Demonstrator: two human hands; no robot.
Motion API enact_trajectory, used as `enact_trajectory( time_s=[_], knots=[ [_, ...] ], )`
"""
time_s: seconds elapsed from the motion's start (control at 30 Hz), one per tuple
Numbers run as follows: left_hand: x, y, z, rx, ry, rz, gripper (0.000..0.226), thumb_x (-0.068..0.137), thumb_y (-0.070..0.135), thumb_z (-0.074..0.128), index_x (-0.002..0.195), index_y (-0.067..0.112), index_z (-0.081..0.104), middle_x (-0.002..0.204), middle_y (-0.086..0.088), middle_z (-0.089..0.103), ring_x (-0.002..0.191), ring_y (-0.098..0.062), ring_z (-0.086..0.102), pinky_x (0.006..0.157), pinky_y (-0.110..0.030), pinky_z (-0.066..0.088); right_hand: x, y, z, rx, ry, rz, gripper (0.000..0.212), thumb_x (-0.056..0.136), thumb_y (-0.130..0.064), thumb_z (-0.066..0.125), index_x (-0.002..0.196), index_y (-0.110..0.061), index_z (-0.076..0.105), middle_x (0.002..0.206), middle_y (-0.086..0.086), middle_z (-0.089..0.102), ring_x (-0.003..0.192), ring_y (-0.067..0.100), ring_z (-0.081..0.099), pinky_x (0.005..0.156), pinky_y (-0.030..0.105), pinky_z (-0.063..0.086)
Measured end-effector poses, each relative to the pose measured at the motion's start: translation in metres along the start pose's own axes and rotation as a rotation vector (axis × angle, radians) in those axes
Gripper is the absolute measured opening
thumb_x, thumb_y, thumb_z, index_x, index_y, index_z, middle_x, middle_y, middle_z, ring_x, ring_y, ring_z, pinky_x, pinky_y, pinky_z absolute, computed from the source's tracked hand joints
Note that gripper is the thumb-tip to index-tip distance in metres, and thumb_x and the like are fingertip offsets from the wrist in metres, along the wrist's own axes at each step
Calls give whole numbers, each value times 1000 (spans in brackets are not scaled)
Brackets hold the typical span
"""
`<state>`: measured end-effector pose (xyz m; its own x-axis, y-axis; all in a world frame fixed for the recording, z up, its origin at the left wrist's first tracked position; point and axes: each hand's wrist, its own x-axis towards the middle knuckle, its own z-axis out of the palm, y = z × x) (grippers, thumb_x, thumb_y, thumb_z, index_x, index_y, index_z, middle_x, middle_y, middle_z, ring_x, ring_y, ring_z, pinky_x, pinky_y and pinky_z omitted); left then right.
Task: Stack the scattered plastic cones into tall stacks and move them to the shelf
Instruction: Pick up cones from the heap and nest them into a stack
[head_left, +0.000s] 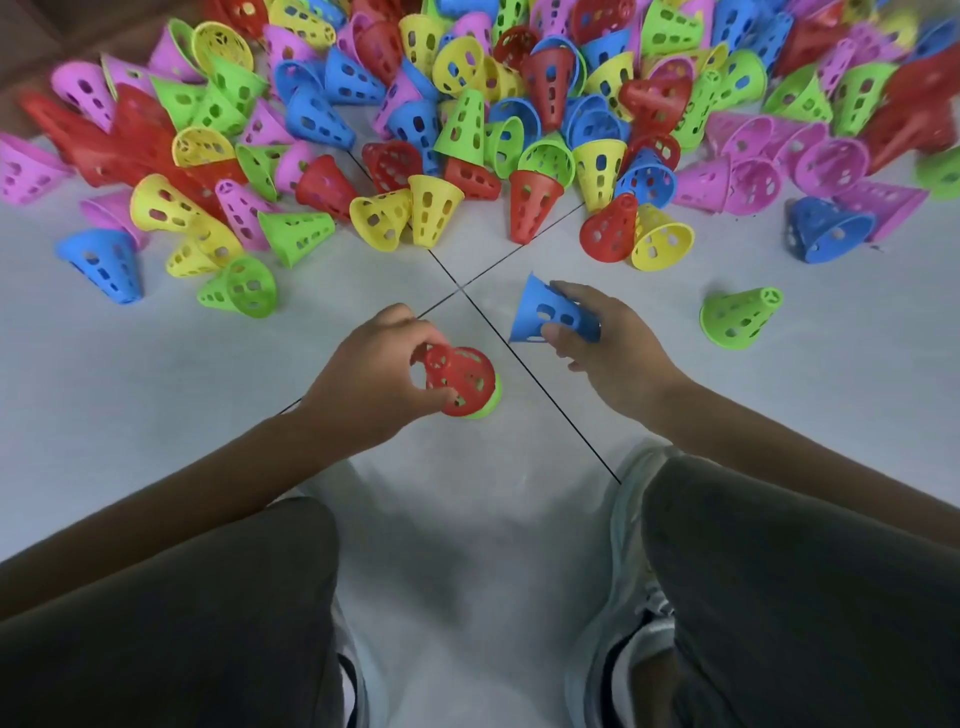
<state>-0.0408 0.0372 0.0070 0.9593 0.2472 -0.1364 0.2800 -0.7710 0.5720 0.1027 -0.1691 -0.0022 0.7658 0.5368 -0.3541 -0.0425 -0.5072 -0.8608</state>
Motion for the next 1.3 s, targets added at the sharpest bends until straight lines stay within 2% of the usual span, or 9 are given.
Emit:
enact_trajectory(
  time_s=[0.1, 0.2, 0.27, 0.33, 0.43, 0.67, 0.8, 1.0, 1.3],
  knots=[
    [1, -6, 9, 56, -52, 40, 38, 72, 29, 85, 105, 17, 69, 98, 2, 53, 83, -13, 53, 78, -36, 51, -3, -6, 6, -41, -17, -9, 46, 102, -21, 56, 147, -22, 47, 116, -3, 55, 89, 20, 62, 83, 37, 56],
    [1, -13, 17, 80, -85, 61, 40, 74, 31, 84, 108, 17, 68, 100, 2, 53, 86, -18, 54, 78, -41, 53, -9, -10, 12, -66, -30, -30, 45, 101, -21, 57, 144, -24, 49, 115, -1, 53, 90, 24, 61, 89, 40, 56],
    [2, -15, 19, 87, -102, 72, 42, 76, 36, 82, 111, 18, 67, 100, 6, 51, 87, -14, 52, 80, -40, 52, -13, -11, 14, -113, -28, -64, 45, 96, -22, 65, 139, -26, 51, 116, -2, 52, 93, 17, 59, 89, 30, 52],
    [2, -18, 17, 126, -127, 83, 49, 78, 43, 80, 120, 21, 65, 101, 11, 48, 89, -8, 46, 82, -38, 52, -16, -16, 15, -146, -18, -75, 46, 91, -19, 72, 132, -27, 52, 117, -5, 55, 91, 5, 58, 78, 12, 45],
    [1, -28, 4, 167, -132, 73, 56, 80, 47, 79, 127, 25, 60, 104, 12, 49, 90, -5, 44, 83, -31, 51, -18, -25, 18, -175, -12, -106, 44, 86, -17, 78, 121, -28, 53, 111, -10, 58, 83, -1, 59, 67, 7, 46],
    [4, -64, -24, 144, -57, -21, 43, 81, 42, 79, 118, 25, 64, 104, 9, 56, 87, -10, 51, 75, -28, 42, -19, -38, 31, -325, -91, -240, 40, 81, -20, 82, 109, -32, 56, 102, -13, 61, 80, 9, 58, 72, 22, 51],
    [12, -87, -36, 148, 20, -27, 40, 81, 35, 81, 115, 20, 67, 108, 4, 60, 96, -15, 54, 90, -37, 49, -12, -37, 40, -522, -209, -340, 38, 80, -21, 82, 107, -33, 57, 102, -13, 56, 83, 8, 56, 75, 25, 50],
    [31, -113, -61, 322, 151, -52, 51, 80, 30, 82, 126, 16, 63, 133, -8, 47, 125, -31, 43, 106, -44, 42, 7, -28, 49, -646, -333, -370, 35, 86, -22, 74, 114, -32, 55, 105, -13, 50, 88, 12, 56, 84, 36, 53],
    [37, -162, -69, 502, 128, -176, 59, 80, 26, 81, 133, 14, 57, 132, -17, 50, 120, -42, 42, 103, -50, 41, 24, -16, 53, -786, -275, -454, 38, 89, -16, 68, 124, -25, 54, 118, -5, 50, 100, 17, 55, 81, 36, 55]
  ],
)
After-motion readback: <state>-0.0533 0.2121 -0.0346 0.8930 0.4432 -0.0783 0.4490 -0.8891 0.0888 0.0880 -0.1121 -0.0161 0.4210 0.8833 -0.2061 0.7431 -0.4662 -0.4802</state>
